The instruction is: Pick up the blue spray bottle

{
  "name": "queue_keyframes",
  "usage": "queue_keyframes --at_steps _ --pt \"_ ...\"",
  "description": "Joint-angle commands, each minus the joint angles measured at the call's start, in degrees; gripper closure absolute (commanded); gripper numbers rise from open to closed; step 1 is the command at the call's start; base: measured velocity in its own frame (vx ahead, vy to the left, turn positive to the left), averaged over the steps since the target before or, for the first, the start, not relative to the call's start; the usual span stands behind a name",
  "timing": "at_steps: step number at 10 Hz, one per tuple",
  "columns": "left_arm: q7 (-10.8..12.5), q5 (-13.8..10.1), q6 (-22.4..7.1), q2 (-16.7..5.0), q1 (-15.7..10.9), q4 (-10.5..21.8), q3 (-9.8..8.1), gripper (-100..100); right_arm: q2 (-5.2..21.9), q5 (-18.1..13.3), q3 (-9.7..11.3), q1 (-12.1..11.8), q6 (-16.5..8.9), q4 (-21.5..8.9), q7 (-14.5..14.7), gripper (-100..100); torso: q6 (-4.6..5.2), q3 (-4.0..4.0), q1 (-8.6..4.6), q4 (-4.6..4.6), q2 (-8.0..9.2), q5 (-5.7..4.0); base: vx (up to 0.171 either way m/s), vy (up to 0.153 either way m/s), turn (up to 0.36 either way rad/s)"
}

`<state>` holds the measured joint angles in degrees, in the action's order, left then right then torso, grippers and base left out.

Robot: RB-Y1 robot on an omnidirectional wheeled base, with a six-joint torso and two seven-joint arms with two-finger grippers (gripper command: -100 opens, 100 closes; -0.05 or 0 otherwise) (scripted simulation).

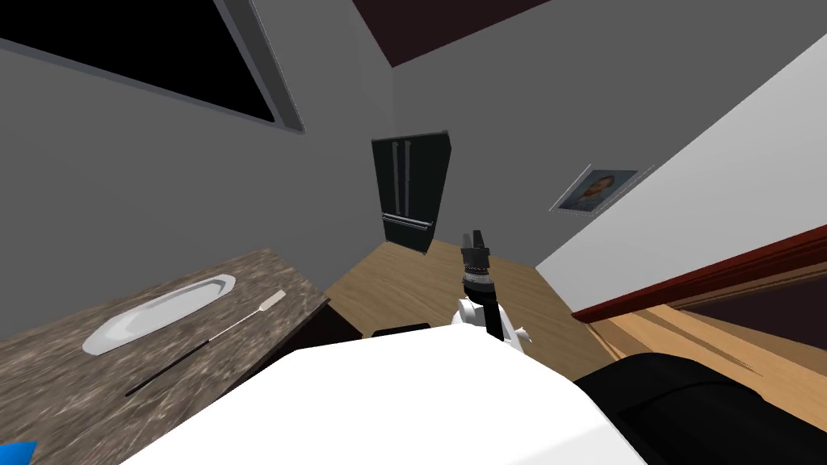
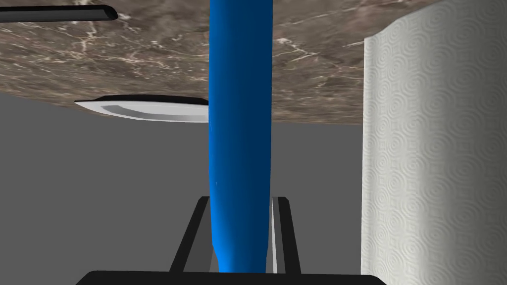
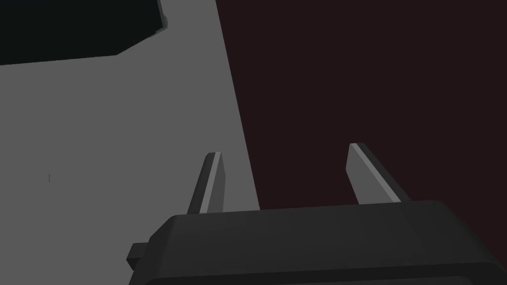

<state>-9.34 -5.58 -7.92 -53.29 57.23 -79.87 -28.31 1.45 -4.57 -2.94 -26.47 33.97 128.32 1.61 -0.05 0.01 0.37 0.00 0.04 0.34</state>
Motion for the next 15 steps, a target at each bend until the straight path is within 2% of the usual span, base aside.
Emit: queue_keyframes --at_steps 1,2,3,4,5,6,7,8,10,11,12,13,15 --pt "-0.23 1.14 -1.99 0.87 0.3 -2.86 0.1 100 0.0 0.0 0.0 0.0 0.0 0.0 0.0 0 0.0 0.0 0.0 0.0 0.0 0.0 0.022 0.05 0.134" --pt "-0.23 1.14 -1.99 0.87 0.3 -4.64 0.1 100 0.0 0.0 -0.01 -0.01 0.0 0.0 0.0 0 -0.12 -0.02 0.1 -0.02 -0.03 0.02 0.021 0.05 0.112" --pt "-0.45 2.23 -4.15 1.72 0.77 -6.24 0.06 100 0.0 0.0 0.0 -0.01 0.0 0.0 0.0 0 -0.05 -0.02 0.13 -0.02 -0.03 0.06 0.029 0.062 0.19" --pt "-0.45 2.23 -4.15 1.72 0.77 -8.68 0.06 100 0.01 0.0 -0.01 -0.01 0.0 0.0 0.0 0 -0.16 -0.02 0.18 -0.03 -0.02 0.08 0.026 0.05 0.145" --pt "-0.45 2.23 -4.15 1.72 0.77 -9.26 0.06 100 0.0 0.0 0.0 0.0 0.0 0.0 0.0 0 -0.01 -0.04 0.19 -0.02 -0.05 0.11 0.011 0.02 -0.003" --pt "-0.67 3.32 -6.31 2.56 1.24 -11.36 0.02 100 0.0 0.0 0.0 0.0 0.0 0.0 0.0 0 0.08 -0.04 0.13 -0.01 -0.07 0.11 0.025 0.047 0.128" --pt "-0.67 3.32 -6.31 2.56 1.24 -13.52 0.02 100 0.0 0.0 -0.01 -0.01 0.0 0.0 0.0 0 -0.05 -0.04 0.19 -0.02 -0.07 0.1 0.03 0.046 0.122" --pt "-0.88 4.4 -8.47 3.41 1.72 -15.22 -0.02 100 0.0 0.0 0.0 0.0 0.0 0.0 0.0 0 0.06 -0.05 0.2 -0.02 -0.09 0.12 0.038 0.052 0.184" --pt "-0.88 4.4 -8.47 3.41 1.72 -17.98 -0.02 100 0.0 0.0 0.0 0.0 0.0 0.0 0.0 0 0.05 -0.04 0.23 -0.01 -0.07 0.11 0.018 0.038 0.067" --pt "-1.1 5.49 -10.63 4.26 2.19 -20.31 -0.06 100 0.0 0.0 0.0 0.0 0.0 0.0 0.0 0 0.14 -0.03 0.14 0.0 -0.05 0.11 0.016 0.041 0.166" --pt "-1.1 5.49 -10.63 4.26 2.19 -22.26 -0.06 100 0.0 0.0 -0.01 -0.01 0.0 0.0 0.0 0 -0.01 -0.01 0.17 0.0 -0.02 0.08 0.023 0.042 0.124" --pt "-1.31 6.58 -12.79 5.11 2.66 -24.07 -0.1 100 0.0 0.0 0.0 0.0 0.0 0.0 0.0 0 0.07 0.0 0.16 0.01 -0.02 0.1 0.041 0.068 0.19" --pt "-1.31 6.58 -12.79 5.11 2.66 -26.7 -0.1 100 0.0 0.0 0.0 0.0 0.0 0.0 0.0 0 0.08 -0.03 0.22 0.0 -0.07 0.09 0.025 0.037 0.05"
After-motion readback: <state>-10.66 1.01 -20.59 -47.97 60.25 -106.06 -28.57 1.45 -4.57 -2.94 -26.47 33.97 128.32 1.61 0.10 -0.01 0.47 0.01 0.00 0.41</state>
